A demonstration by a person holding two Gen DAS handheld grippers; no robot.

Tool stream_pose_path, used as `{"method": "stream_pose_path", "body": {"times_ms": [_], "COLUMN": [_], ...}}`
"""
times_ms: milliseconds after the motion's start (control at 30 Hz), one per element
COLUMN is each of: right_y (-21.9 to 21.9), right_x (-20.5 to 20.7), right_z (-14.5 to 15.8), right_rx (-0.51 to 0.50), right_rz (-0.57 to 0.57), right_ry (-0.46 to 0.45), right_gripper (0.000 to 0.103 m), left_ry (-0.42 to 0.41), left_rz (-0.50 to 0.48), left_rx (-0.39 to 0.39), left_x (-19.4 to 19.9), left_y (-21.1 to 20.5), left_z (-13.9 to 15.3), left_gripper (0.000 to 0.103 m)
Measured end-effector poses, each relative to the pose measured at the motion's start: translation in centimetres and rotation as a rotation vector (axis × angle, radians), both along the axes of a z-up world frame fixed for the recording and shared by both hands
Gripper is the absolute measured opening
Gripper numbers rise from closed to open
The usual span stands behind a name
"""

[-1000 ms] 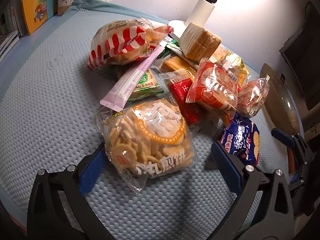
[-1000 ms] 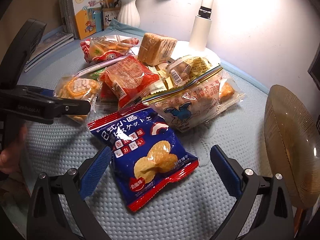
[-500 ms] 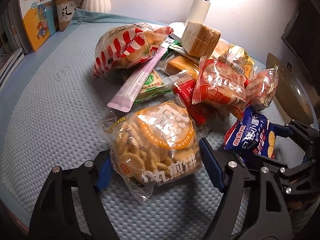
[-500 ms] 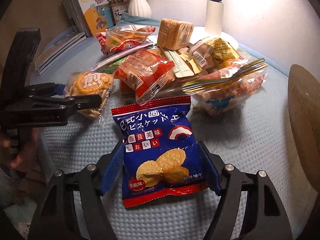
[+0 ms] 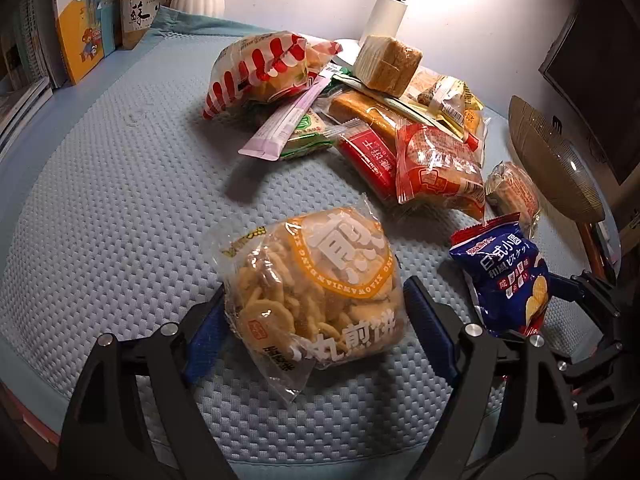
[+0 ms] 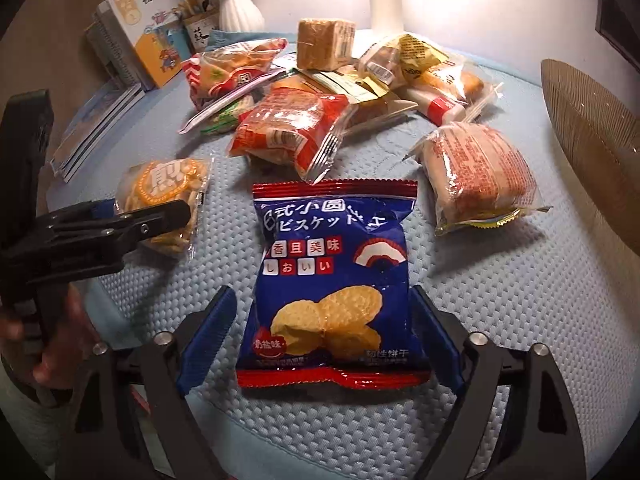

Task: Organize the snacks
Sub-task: 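Grasp the blue chip bag with the right tool while the left grasps the clear cookie bag, then carry both bags to the glass bowl and release them inside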

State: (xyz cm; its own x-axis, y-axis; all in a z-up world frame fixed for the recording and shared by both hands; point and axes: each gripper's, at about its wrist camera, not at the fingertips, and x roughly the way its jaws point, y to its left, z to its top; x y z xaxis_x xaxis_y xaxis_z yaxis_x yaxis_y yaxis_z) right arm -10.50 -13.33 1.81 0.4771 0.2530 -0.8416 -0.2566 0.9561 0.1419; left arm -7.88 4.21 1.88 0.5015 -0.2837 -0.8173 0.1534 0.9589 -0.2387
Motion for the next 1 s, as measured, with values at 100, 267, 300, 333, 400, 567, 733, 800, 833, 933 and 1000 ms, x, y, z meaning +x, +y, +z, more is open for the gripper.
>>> {"method": "stream_pose_path", "body": {"times_ms": [100,267,300,333,400,567,733,800,833,933,1000], "right_y": [-0.4,-1.7,-2.3,-2.7,-4.0,-9.8,-17.5,-20.2,-21.5,-24.2,-25.2], "right_x": [-0.5,-2.3,-2.8,-3.2,-3.8,-3.3,-0.3,1.0,1.7,3.6,4.2], "right_z": [0.3,2.3,3.2,4.0,6.0,9.2,9.6,9.5,9.4,9.0,9.0], "right_rx": [0.039,0.131,0.144,0.150,0.160,0.122,0.114,0.111,0.110,0.126,0.109], "right_rz": [-0.010,0.014,0.011,0.006,-0.016,-0.184,-0.420,-0.504,-0.540,-0.611,-0.653], "right_ry": [-0.006,-0.039,-0.057,-0.078,-0.132,-0.235,-0.218,-0.202,-0.192,-0.179,-0.189], "right_gripper": [0.059,0.056,0.056,0.056,0.056,0.057,0.057,0.057,0.057,0.066,0.082], "left_ry": [-0.006,-0.065,-0.084,-0.104,-0.148,-0.275,-0.280,-0.275,-0.271,-0.241,-0.235], "left_rz": [0.012,0.010,0.003,-0.005,-0.022,-0.094,-0.222,-0.282,-0.308,-0.377,-0.406], "left_rx": [0.029,0.064,0.057,0.055,0.055,0.031,-0.015,-0.029,-0.037,-0.081,-0.102], "left_x": [0.0,-0.6,-0.9,-1.3,-1.9,-2.1,1.0,2.6,3.4,6.1,7.3], "left_y": [-0.5,-0.7,-0.8,-1.0,-1.8,-5.2,-10.9,-13.4,-14.8,-19.1,-21.8], "left_z": [-0.1,0.9,1.5,2.2,4.0,8.9,10.8,11.1,11.2,11.4,11.4], "left_gripper": [0.080,0.068,0.068,0.068,0.068,0.068,0.068,0.068,0.068,0.068,0.069]}}
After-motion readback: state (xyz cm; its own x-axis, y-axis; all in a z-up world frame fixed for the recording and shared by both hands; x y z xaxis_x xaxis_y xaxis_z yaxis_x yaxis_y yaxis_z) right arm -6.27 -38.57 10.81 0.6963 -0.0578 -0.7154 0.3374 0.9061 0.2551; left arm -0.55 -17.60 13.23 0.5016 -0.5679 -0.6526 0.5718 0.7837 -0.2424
